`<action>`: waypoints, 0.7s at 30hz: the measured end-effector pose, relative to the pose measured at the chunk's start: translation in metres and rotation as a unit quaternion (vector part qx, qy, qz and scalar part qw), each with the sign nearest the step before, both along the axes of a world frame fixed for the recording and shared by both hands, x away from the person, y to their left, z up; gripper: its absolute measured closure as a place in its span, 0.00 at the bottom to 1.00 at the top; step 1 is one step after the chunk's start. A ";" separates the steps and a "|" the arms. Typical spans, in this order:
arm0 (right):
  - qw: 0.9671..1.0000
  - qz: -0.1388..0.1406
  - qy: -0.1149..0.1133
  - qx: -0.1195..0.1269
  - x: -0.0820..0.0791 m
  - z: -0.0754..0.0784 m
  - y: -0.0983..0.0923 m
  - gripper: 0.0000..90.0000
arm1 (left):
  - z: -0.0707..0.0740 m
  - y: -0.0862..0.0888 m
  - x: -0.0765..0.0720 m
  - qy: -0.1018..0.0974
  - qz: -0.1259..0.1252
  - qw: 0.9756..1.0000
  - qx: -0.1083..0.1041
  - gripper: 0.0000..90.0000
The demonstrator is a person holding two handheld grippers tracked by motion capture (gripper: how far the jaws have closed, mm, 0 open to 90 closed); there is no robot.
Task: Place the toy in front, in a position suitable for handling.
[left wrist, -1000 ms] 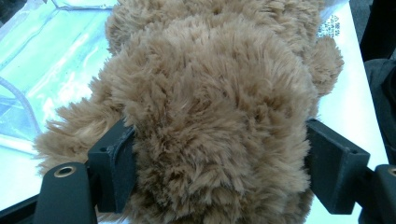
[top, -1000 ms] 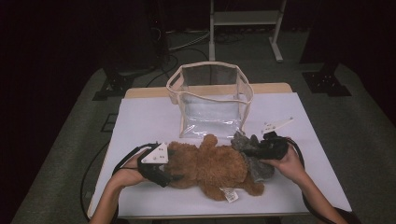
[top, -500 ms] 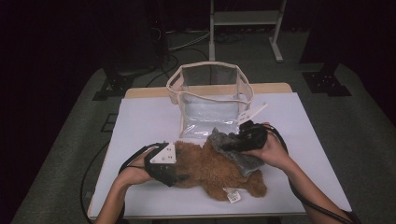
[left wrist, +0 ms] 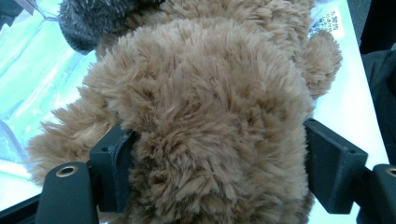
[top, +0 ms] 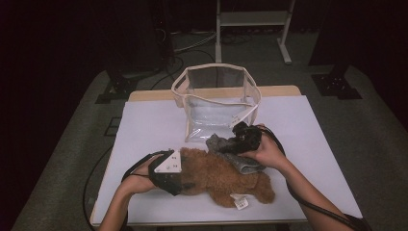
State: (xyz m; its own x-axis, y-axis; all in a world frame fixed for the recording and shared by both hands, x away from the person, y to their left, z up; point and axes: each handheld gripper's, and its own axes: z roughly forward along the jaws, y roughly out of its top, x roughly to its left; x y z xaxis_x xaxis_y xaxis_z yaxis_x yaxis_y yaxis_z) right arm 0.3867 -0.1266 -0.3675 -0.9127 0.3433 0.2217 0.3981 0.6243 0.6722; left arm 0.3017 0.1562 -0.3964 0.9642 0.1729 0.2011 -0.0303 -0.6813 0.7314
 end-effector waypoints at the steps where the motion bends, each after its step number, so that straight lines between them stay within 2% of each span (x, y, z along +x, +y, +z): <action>1: 1.000 0.000 0.000 0.000 0.000 0.000 0.000 0.83 | 0.000 0.000 0.000 0.000 0.000 1.000 0.000 0.25; 4: 1.000 -0.017 0.001 0.008 -0.002 -0.004 -0.022 0.84 | 0.000 0.001 0.000 -0.002 -0.001 1.000 0.002 0.25; 5: 1.000 -0.017 0.001 0.008 -0.002 -0.004 -0.022 0.84 | 0.000 0.001 0.000 -0.002 -0.001 1.000 0.002 0.25; 6: 0.999 -0.027 0.003 0.017 -0.006 -0.006 -0.037 0.84 | 0.000 0.002 0.000 -0.004 -0.001 1.000 0.003 0.25; 7: 0.999 -0.027 0.003 0.017 -0.006 -0.006 -0.037 0.84 | 0.000 0.002 0.000 -0.004 -0.001 1.000 0.003 0.25; 8: 0.999 -0.034 0.002 0.018 -0.008 -0.008 -0.045 0.84 | 0.000 0.002 0.000 -0.004 0.000 1.000 0.002 0.25; 10: 0.998 -0.058 0.006 0.024 -0.016 -0.013 -0.074 0.84 | 0.000 0.003 0.000 -0.003 0.003 1.000 0.000 0.24; 11: 0.998 -0.058 0.006 0.024 -0.016 -0.013 -0.074 0.84 | 0.000 0.003 0.000 -0.003 0.003 1.000 0.000 0.24; 12: 0.997 -0.078 0.007 0.019 -0.022 -0.017 -0.096 0.84 | 0.001 0.003 0.002 -0.002 0.004 1.000 0.001 0.23; 14: 0.995 -0.101 0.006 0.012 -0.029 -0.020 -0.120 0.84 | 0.002 0.003 0.004 0.000 0.004 1.000 0.004 0.23; 15: 0.995 -0.101 0.006 0.012 -0.029 -0.020 -0.120 0.84 | 0.002 0.003 0.004 0.000 0.004 1.000 0.004 0.23; 16: 0.992 -0.126 0.005 0.009 -0.037 -0.022 -0.146 0.84 | 0.002 0.003 0.005 0.001 0.004 1.000 0.005 0.23; 21: 0.981 -0.192 0.004 0.012 -0.059 -0.018 -0.207 0.83 | 0.004 0.002 0.009 0.005 0.006 1.000 0.007 0.22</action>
State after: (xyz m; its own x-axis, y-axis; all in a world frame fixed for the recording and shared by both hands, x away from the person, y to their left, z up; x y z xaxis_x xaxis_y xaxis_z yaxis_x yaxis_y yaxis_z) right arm 0.3280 -0.3334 -0.3853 -0.7147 0.6569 0.2403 0.6064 0.4107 0.6809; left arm 0.3106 0.1584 -0.3922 0.9638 0.1825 0.1942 -0.0145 -0.6915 0.7223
